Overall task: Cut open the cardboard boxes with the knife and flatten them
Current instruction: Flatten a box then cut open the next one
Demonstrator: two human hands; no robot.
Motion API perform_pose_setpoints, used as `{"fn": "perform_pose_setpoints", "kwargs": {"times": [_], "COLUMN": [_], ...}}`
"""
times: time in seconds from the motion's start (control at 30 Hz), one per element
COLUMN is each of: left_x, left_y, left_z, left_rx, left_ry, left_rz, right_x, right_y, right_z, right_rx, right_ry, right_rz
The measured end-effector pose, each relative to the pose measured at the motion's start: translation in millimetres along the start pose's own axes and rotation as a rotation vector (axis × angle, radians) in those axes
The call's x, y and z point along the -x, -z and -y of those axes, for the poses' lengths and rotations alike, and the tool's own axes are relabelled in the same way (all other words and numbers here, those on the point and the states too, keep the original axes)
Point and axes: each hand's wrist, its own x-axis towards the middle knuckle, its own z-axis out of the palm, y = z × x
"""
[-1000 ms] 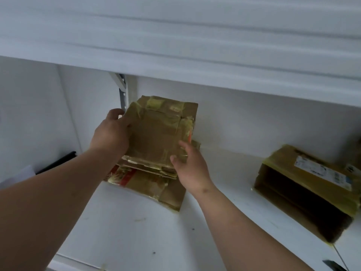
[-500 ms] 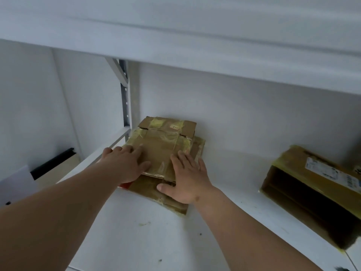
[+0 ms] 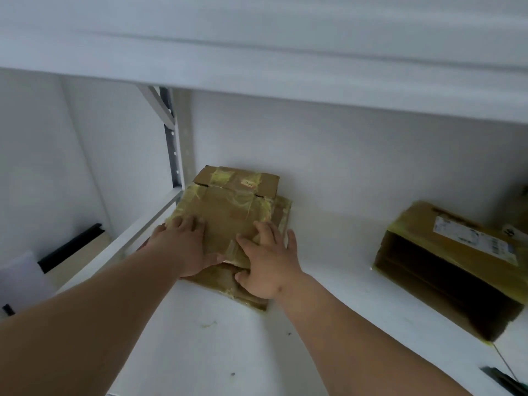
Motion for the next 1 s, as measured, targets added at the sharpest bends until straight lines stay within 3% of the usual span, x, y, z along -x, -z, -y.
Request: {"fn": "perform_pose_setpoints", "kwargs": {"times": [0.4,0.77,1.0], "left_x": [29.7,50.2,73.0], "left_y": [29.4,50.3,61.0], "left_z": [-70.5,-211.0,-331.8], "left_rx": [0.044,0.066,0.194], "left_ry": [-0.21,-0.347,-0.383], "left_rz": [-0.383,-0.421,-0.393], "right_x": [58.4,168.5,254.3], "right_y": [6.6,-3.5,13.6], "right_z": [-52.6,-168.9,-252.5], "right_rx": [-0.161,-0.083,-0.027], "right_ry": [-0.068,-0.291,-0.255], "right_rz": [-0.176,-0.387,-0.093]}}
